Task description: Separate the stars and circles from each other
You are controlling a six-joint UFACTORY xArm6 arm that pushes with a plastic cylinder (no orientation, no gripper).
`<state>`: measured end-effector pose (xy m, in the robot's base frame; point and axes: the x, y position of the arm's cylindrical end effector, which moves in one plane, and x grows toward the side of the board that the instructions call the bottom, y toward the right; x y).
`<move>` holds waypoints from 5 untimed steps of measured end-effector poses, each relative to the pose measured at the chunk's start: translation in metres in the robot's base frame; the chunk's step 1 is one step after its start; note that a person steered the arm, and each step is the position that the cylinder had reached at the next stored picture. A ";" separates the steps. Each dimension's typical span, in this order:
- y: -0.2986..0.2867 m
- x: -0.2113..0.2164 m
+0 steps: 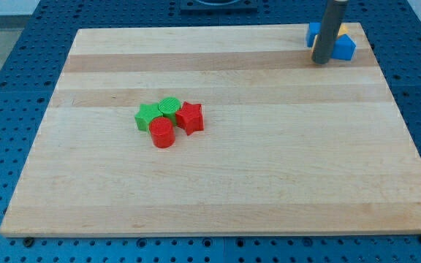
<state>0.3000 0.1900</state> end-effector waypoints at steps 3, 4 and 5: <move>-0.027 0.043; -0.069 0.045; -0.125 0.045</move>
<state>0.3450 0.0650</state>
